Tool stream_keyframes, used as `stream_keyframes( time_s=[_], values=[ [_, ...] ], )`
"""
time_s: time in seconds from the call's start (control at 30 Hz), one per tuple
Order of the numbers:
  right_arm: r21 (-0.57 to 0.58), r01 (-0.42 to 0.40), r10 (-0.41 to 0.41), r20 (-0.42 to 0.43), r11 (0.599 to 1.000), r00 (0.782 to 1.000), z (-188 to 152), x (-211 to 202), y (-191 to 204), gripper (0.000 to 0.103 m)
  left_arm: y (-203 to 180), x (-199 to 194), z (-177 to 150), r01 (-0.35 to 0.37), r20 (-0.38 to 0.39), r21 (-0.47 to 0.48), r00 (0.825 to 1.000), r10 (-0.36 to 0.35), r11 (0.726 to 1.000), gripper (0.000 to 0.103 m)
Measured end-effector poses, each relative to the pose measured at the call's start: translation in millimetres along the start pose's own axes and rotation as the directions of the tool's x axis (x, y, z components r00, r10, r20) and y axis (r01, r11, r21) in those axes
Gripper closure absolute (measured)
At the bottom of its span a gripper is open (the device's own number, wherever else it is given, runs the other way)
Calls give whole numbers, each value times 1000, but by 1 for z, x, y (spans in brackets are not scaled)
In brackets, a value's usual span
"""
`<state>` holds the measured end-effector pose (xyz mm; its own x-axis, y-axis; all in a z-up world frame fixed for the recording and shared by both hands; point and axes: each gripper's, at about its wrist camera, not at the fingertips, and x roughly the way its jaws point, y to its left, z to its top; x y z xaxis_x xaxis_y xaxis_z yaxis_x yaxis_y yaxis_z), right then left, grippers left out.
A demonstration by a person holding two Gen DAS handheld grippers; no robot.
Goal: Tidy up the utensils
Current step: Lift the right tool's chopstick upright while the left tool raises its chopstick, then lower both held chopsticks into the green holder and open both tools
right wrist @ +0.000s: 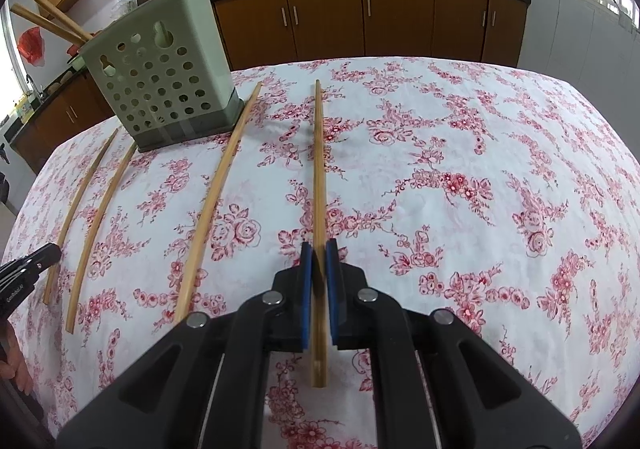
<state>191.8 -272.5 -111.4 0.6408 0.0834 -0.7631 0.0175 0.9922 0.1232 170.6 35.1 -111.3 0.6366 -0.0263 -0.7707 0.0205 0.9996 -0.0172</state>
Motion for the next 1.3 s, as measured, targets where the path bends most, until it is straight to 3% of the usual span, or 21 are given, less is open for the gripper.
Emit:
stream_keyframes(
  time_s=[0.2, 0.4, 0.7, 0.97, 1.3],
  values=[
    [27, -24, 22, 55, 999, 998, 4, -22, -6, 95, 2, -8, 5, 0, -7, 0, 1000, 0, 1000, 95],
    [32, -43, 37, 180, 999, 983, 22, -65, -12, 95, 6, -49, 24, 28, 102, -15, 994, -27, 999, 96],
    [23, -68, 56, 335, 997, 941, 52, -116, -10, 95, 20, -98, 55, 102, 238, -92, 968, -77, 991, 96],
    [23, -79, 64, 389, 997, 919, 62, -133, -9, 95, 21, -128, 78, 123, 329, -96, 940, -86, 988, 96],
    [-6, -97, 91, 410, 995, 908, 73, -146, -3, 95, 16, -140, 86, 135, 356, -74, 929, -100, 988, 96]
  ],
)
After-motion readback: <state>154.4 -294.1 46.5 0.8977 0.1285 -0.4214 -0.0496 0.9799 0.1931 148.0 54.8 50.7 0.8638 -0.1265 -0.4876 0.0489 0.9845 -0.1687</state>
